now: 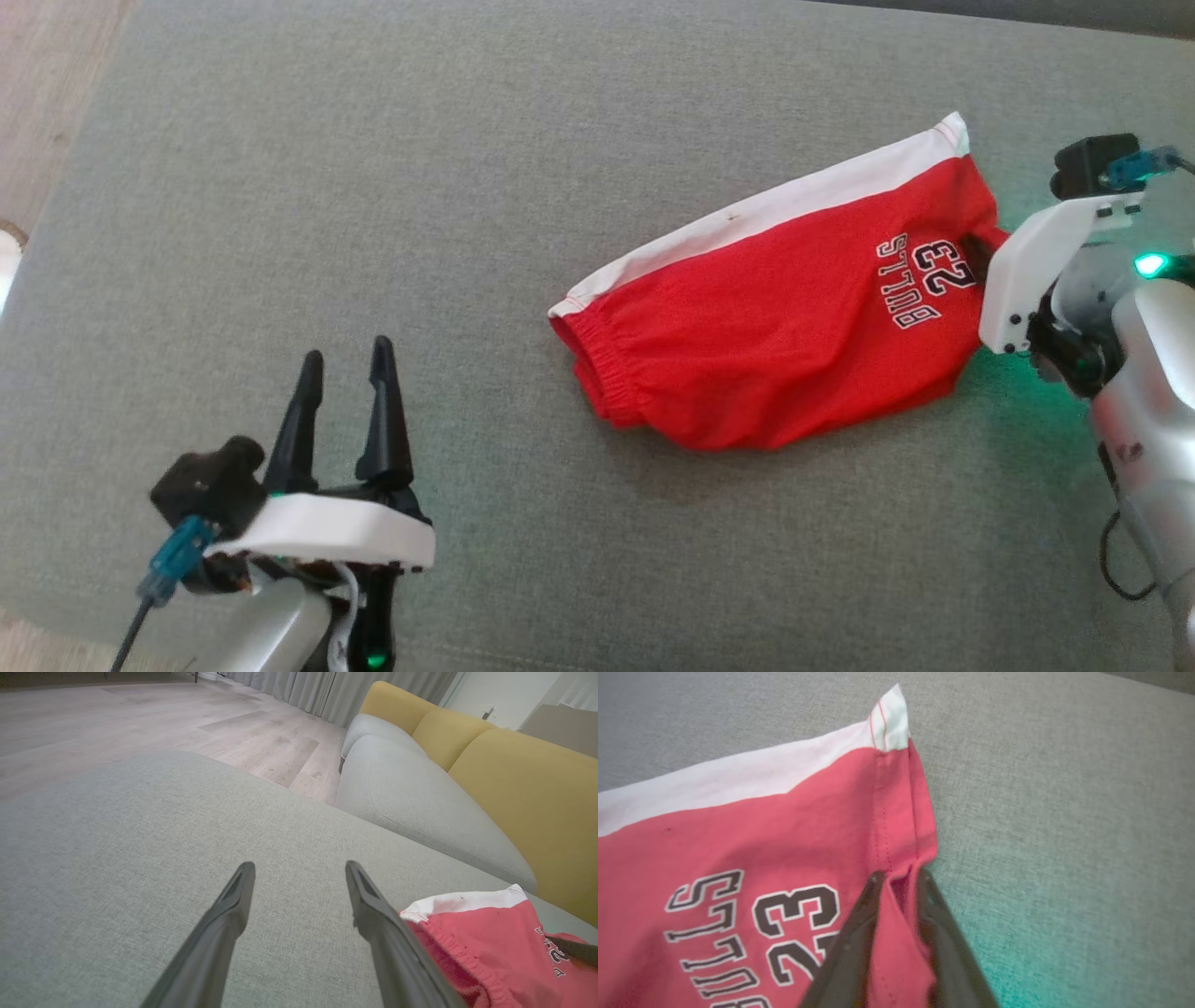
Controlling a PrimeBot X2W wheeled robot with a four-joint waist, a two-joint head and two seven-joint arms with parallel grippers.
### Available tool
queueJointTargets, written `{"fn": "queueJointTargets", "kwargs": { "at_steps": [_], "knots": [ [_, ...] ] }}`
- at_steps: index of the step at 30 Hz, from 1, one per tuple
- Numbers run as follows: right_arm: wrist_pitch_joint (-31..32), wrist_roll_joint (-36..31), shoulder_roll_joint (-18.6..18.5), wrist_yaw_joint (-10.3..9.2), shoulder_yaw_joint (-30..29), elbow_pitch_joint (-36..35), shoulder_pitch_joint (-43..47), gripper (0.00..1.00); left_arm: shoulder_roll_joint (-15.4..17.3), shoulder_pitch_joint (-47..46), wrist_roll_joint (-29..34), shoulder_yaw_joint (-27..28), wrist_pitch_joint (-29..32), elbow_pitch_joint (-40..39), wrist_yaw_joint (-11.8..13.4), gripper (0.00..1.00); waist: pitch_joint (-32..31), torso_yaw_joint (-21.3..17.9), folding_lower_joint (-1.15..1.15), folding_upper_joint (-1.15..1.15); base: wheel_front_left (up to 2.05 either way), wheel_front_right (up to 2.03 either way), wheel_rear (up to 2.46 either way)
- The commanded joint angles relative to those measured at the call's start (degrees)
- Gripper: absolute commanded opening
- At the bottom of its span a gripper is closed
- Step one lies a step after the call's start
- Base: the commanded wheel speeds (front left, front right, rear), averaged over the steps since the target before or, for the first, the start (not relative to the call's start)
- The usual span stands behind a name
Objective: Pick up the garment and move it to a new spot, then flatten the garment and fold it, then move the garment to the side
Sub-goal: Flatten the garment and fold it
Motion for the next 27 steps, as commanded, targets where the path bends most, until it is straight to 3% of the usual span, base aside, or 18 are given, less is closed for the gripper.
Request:
{"fn": "queueJointTargets", "kwargs": {
  "at_steps": [1, 8, 16, 27],
  "knots": [
    [0.3, 1.1, -0.5, -0.04, 1.1, -1.9, 1.9, 0.0, 1.8, -0.9, -0.2, 2.9, -0.8, -2.1, 0.3, 1.0, -0.2, -0.3, 0.0, 0.0, 0.0, 0.0, 0.0],
    [-8.3, 3.6, 0.5, -0.04, -3.2, -6.8, 6.4, 0.0, 2.1, 0.0, -0.3, 4.3, -1.2, -2.0, 0.6, 1.0, -3.0, -3.6, 0.0, 0.0, 0.0, 0.0, 0.0],
    [-13.5, 0.8, 2.6, -0.04, -9.5, -13.3, 16.0, 0.0, 3.0, 1.5, -0.4, 5.5, -1.5, -2.1, 0.8, 1.0, -5.5, -8.0, 0.0, 0.0, 0.0, 0.0, 0.0],
    [-12.1, -7.3, 11.9, -0.04, -22.5, -29.4, 30.4, 0.0, 3.4, 3.0, 0.1, 4.9, -1.2, -3.0, 1.5, 1.0, -7.8, -10.0, 0.0, 0.0, 0.0, 0.0, 0.0]
  ]
}}
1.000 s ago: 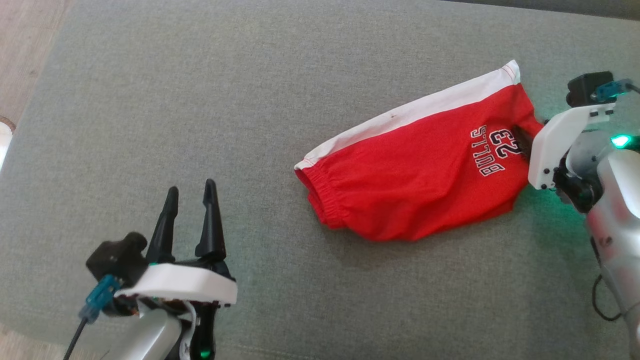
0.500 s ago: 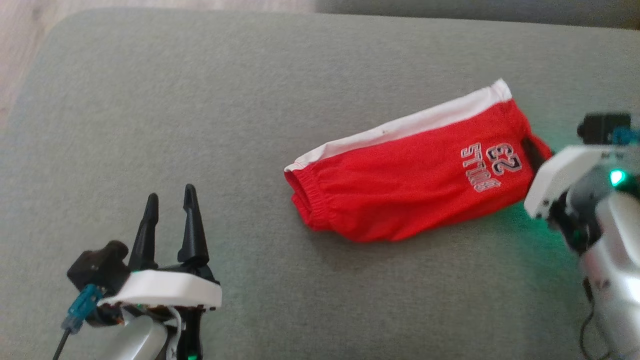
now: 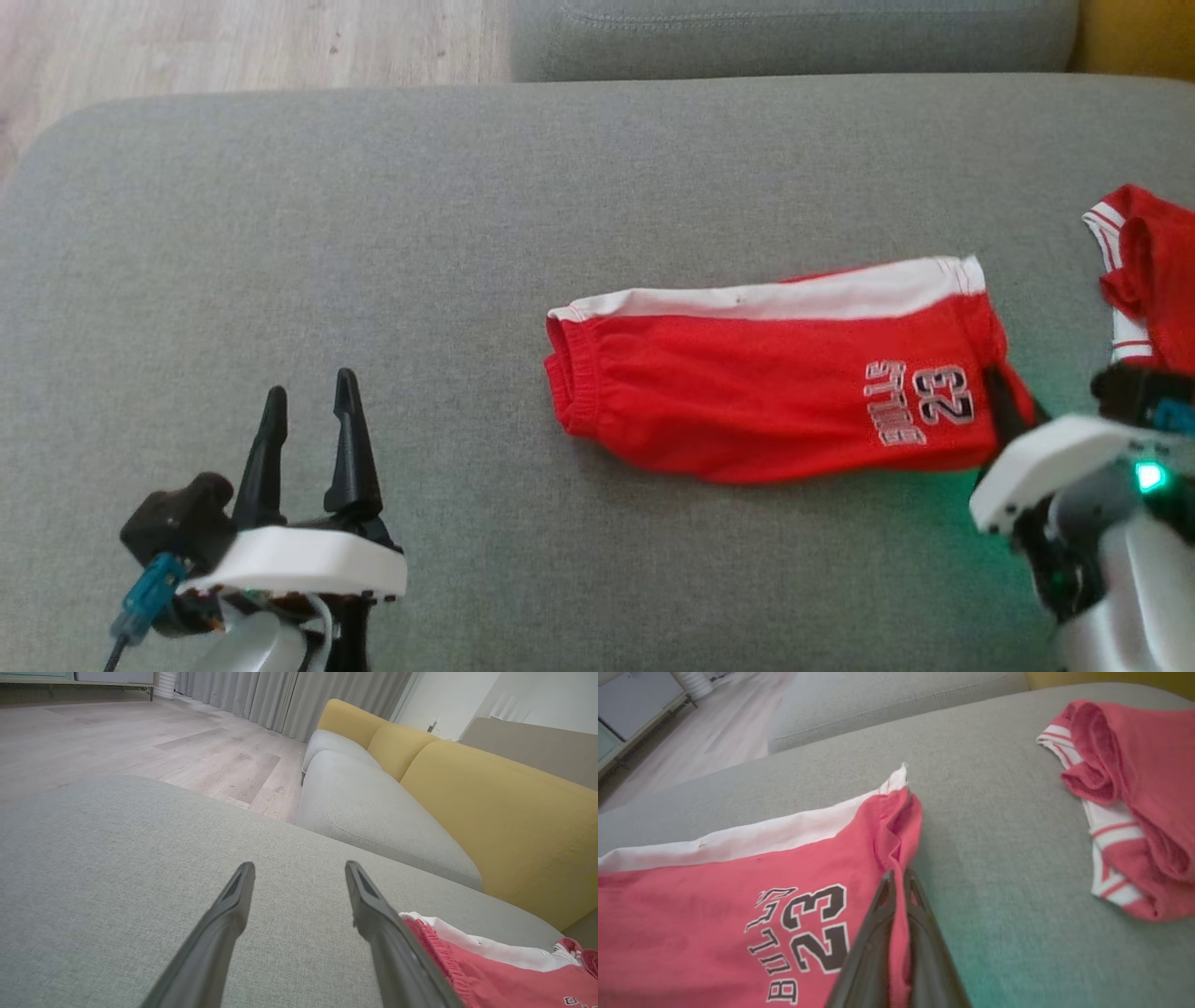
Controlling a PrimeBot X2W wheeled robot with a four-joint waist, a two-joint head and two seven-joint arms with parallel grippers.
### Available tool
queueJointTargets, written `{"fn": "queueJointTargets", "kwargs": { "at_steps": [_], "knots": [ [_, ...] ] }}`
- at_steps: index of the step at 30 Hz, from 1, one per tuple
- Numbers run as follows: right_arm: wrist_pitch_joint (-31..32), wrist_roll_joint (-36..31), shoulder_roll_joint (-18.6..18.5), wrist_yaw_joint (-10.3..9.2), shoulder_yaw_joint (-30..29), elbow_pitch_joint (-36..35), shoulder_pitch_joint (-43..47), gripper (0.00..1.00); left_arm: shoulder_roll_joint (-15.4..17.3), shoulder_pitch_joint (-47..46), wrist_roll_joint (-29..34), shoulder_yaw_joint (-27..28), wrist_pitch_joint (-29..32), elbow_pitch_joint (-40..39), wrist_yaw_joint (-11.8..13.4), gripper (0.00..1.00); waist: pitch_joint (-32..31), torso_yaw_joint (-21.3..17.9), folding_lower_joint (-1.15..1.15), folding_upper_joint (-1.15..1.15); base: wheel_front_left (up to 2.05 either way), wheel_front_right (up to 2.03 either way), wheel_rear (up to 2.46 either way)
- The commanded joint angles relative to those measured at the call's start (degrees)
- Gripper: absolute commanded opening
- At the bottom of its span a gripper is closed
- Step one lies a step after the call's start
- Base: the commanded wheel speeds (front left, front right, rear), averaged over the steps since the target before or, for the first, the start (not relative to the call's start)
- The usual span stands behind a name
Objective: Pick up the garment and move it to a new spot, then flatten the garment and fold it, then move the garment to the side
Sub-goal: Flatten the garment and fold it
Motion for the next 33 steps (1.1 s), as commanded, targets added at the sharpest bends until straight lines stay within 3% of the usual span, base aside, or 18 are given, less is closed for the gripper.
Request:
{"fn": "queueJointTargets", "kwargs": {
  "at_steps": [1, 8, 12, 18, 25, 33],
  "knots": [
    [0.6, -0.9, 0.7, -0.04, 0.0, -3.7, 0.5, 0.0, 1.5, -1.2, 0.3, 2.2, -0.3, -1.9, 0.3, 1.0, -0.3, 0.1, 0.0, 0.0, 0.0, 0.0, 0.0],
    [3.8, -3.9, 3.1, -0.04, -2.9, -9.1, 2.6, 0.0, 1.2, -1.1, 0.4, 1.5, -0.1, -2.0, 0.3, 1.0, -0.2, 1.1, 0.0, 0.0, 0.0, 0.0, 0.0],
    [4.9, -5.3, 3.6, -0.04, -1.1, -10.2, -0.2, 0.0, 0.8, -1.4, 0.4, 1.2, -0.1, -1.8, 0.1, 1.0, 0.1, 2.0, 0.0, 0.0, 0.0, 0.0, 0.0],
    [5.7, -5.8, 4.0, -0.04, 8.5, -11.0, -6.2, 0.0, 0.0, -1.8, 0.4, 1.0, -0.2, -0.9, -0.4, 1.0, -0.1, 3.8, 0.0, 0.0, 0.0, 0.0, 0.0],
    [5.9, -0.2, 4.1, -0.04, 22.7, -11.1, -9.7, 0.0, -0.7, -1.9, 0.5, 0.7, -0.4, -0.3, -0.8, 1.0, -0.4, 5.9, 0.0, 0.0, 0.0, 0.0, 0.0],
    [4.3, 3.8, 4.1, -0.04, 31.7, -8.8, -10.9, 0.0, -0.7, -1.5, 0.5, 0.9, -0.5, 0.1, -1.0, 1.0, -0.6, 7.2, 0.0, 0.0, 0.0, 0.0, 0.0]
  ]
}}
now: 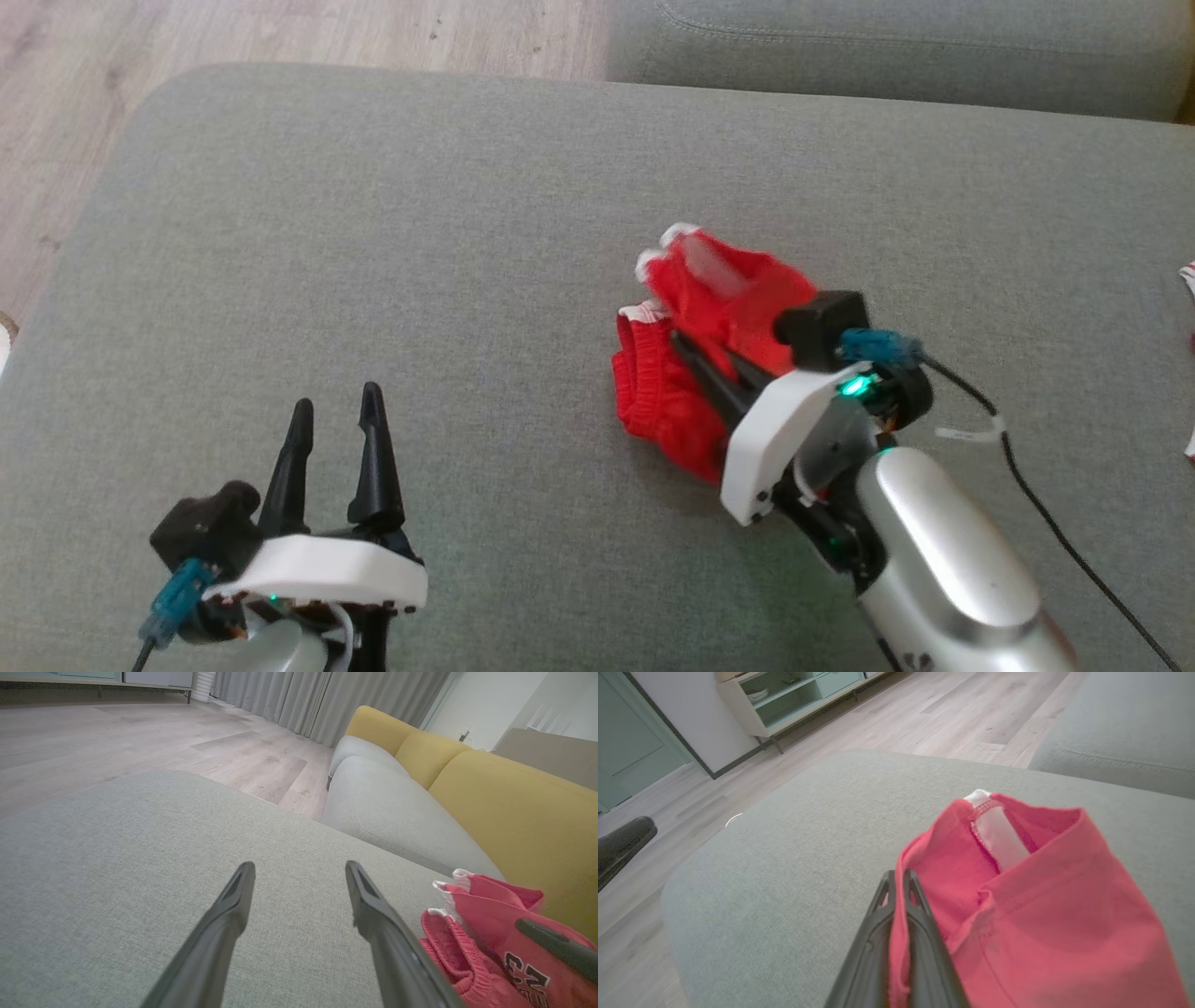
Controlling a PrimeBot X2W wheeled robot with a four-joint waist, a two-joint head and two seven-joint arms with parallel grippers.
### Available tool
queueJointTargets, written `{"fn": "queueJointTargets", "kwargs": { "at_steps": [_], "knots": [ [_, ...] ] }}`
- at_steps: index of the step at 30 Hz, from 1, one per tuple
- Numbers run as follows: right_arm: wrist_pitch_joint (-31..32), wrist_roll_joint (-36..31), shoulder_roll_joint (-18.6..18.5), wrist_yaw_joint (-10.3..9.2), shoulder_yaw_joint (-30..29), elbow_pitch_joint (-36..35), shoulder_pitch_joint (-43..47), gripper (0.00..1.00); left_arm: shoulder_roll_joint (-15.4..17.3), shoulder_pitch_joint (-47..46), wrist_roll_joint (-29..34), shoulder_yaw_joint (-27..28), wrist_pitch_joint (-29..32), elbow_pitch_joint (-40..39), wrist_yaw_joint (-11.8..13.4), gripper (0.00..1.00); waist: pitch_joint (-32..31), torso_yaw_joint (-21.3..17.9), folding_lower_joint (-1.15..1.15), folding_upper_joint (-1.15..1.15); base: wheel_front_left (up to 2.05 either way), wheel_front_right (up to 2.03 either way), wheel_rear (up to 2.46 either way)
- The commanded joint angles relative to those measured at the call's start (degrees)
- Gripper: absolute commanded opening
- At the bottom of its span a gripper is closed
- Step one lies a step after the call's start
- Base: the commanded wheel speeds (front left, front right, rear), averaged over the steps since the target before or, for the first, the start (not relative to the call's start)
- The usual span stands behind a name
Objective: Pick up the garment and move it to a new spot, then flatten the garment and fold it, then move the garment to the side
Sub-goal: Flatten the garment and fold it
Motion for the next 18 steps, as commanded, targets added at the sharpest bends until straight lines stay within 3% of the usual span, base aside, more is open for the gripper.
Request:
{"fn": "queueJointTargets", "kwargs": {
  "at_steps": [1, 10, 11, 12, 13, 18],
  "knots": [
    [-0.8, 0.4, 0.6, -0.04, 1.3, -1.8, -2.6, 0.0, 0.8, -1.6, 0.2, 2.4, -0.5, -1.5, -0.2, 1.0, -0.1, 0.1, 0.0, 0.0, 0.0, 0.0, 0.0],
    [-2.4, 2.1, 0.6, -0.04, 6.6, 3.5, -3.3, 0.0, 0.7, -1.3, 0.2, 2.0, -0.5, -1.3, -0.2, 1.0, -0.6, 0.4, 0.0, 0.0, 0.0, 0.0, 0.0],
    [-2.8, 2.0, 0.6, -0.04, 6.8, 3.9, -3.4, 0.22, 0.7, -1.2, 0.2, 2.0, -0.5, -1.3, -0.2, 1.0, -0.6, 0.4, 0.0, 0.0, 0.0, 0.0, 0.0],
    [-3.3, 1.9, 0.6, -0.04, 7.0, 4.2, -3.4, 0.56, 0.8, -1.1, 0.1, 2.0, -0.5, -1.3, -0.1, 1.0, -0.6, 0.3, 0.0, 0.0, 0.0, 0.0, 0.0],
    [-3.8, 1.9, 0.6, -0.04, 7.2, 4.5, -3.4, 1.0, 0.8, -1.0, 0.1, 2.0, -0.5, -1.3, -0.1, 1.0, -0.6, 0.2, 0.0, 0.0, 0.0, 0.0, 0.0],
    [-6.3, 1.8, 0.6, -0.04, 8.2, 4.2, -3.0, 1.0, 0.7, -0.7, 0.1, 1.6, -0.4, -1.2, -0.1, 1.0, -1.2, -0.6, 0.0, 0.0, 0.0, 0.0, 0.0]
  ]
}}
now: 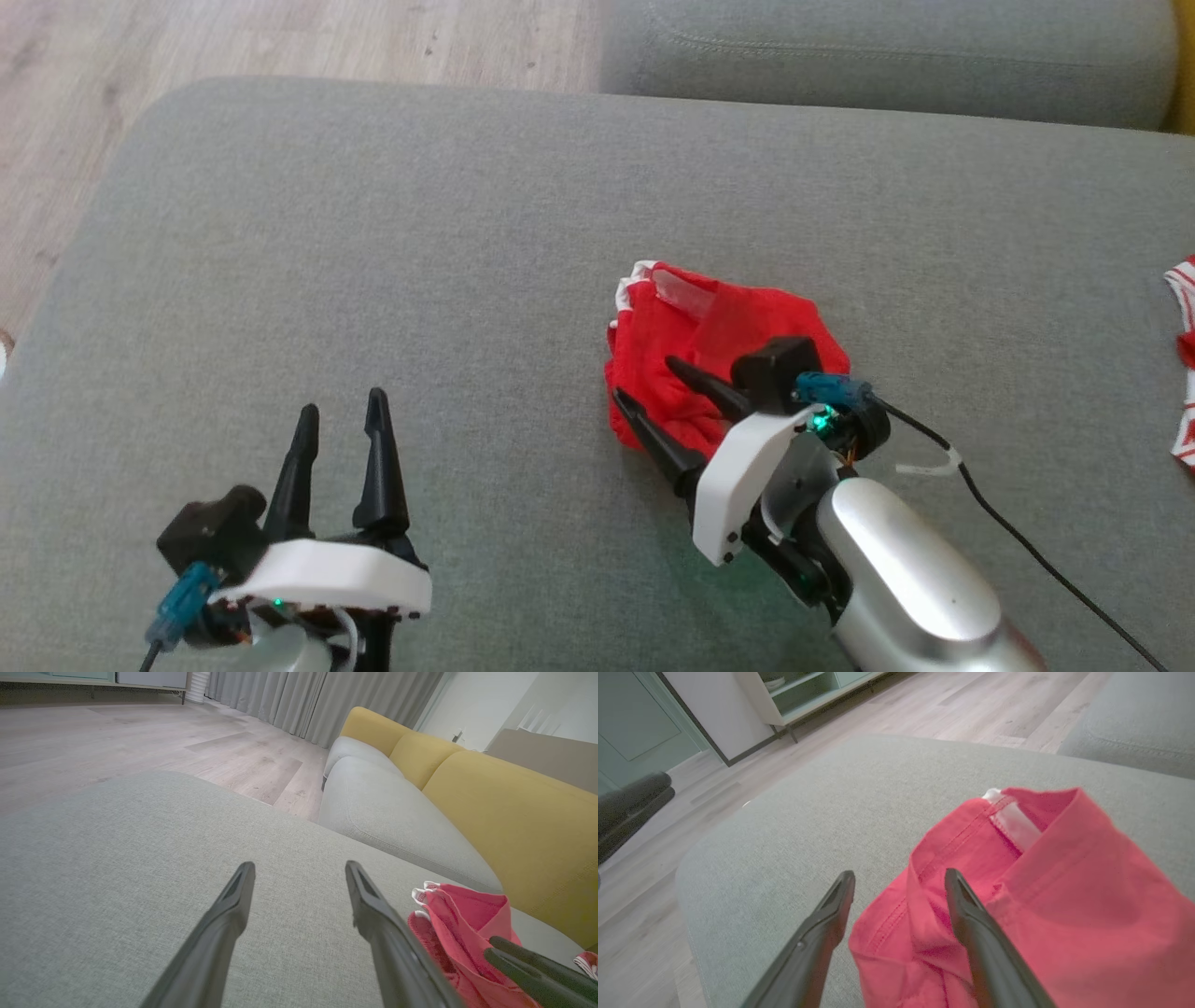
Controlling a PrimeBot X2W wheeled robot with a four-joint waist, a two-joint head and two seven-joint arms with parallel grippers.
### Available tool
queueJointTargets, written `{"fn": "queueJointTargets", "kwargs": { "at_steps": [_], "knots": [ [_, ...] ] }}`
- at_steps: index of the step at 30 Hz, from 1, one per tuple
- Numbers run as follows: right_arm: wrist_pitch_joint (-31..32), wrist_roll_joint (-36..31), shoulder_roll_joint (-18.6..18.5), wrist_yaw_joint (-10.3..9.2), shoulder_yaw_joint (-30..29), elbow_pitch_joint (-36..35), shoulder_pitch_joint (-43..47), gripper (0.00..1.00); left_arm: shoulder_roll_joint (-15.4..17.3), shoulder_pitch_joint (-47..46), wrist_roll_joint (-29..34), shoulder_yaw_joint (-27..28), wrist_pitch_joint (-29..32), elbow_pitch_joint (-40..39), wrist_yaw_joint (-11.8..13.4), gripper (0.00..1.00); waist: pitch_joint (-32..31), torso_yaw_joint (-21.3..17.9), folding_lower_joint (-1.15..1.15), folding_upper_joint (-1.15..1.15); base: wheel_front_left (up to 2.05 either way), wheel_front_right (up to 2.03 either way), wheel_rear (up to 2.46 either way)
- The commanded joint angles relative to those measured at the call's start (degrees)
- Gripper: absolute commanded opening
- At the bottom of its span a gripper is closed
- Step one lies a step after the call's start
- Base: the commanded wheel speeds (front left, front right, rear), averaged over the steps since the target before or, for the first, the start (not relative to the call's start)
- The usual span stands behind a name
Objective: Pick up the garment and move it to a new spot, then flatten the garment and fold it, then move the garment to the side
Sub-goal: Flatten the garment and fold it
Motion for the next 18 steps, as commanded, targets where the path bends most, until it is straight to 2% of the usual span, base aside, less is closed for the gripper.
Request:
{"fn": "queueJointTargets", "kwargs": {
  "at_steps": [1, 7, 14, 15, 16, 18],
  "knots": [
    [-1.5, 0.0, 0.7, -0.04, 0.9, -2.7, -2.2, 1.0, 0.7, -0.8, 0.1, 1.9, -0.4, -1.4, -0.1, 1.0, -0.4, -0.4, 0.0, 0.0, 0.0, 0.0, 0.0],
    [-4.3, -0.9, 0.7, -0.04, -2.1, -6.0, -0.7, 1.0, 0.5, -0.4, 0.1, 1.6, -0.4, -1.5, 0.1, 1.0, -1.1, -1.5, 0.0, 0.0, 0.0, 0.0, 0.0],
    [-6.2, -5.4, 0.7, -0.04, -13.0, -7.7, 0.6, 1.0, 0.4, -0.4, 0.1, 1.4, -0.4, -1.9, 0.2, 1.0, -0.5, -1.9, 0.0, 0.0, 0.0, 0.0, 0.0],
    [-6.2, -6.4, 0.7, -0.04, -14.8, -7.4, 0.5, 0.78, 0.4, -0.4, 0.1, 1.4, -0.4, -2.0, 0.1, 1.0, -0.3, -1.8, 0.0, 0.0, 0.0, 0.0, 0.0],
    [-5.8, -7.9, 0.7, -0.04, -17.6, -6.5, 0.2, 0.35, 0.3, -0.6, 0.2, 1.3, -0.4, -2.0, 0.0, 1.0, 0.1, -1.6, 0.0, 0.0, 0.0, 0.0, 0.0],
    [-5.2, -9.6, 0.7, -0.04, -19.8, -4.7, -0.7, 0.05, 0.2, -1.0, 0.2, 1.2, -0.3, -2.0, -0.1, 1.0, 0.8, -1.2, 0.0, 0.0, 0.0, 0.0, 0.0]
  ]
}}
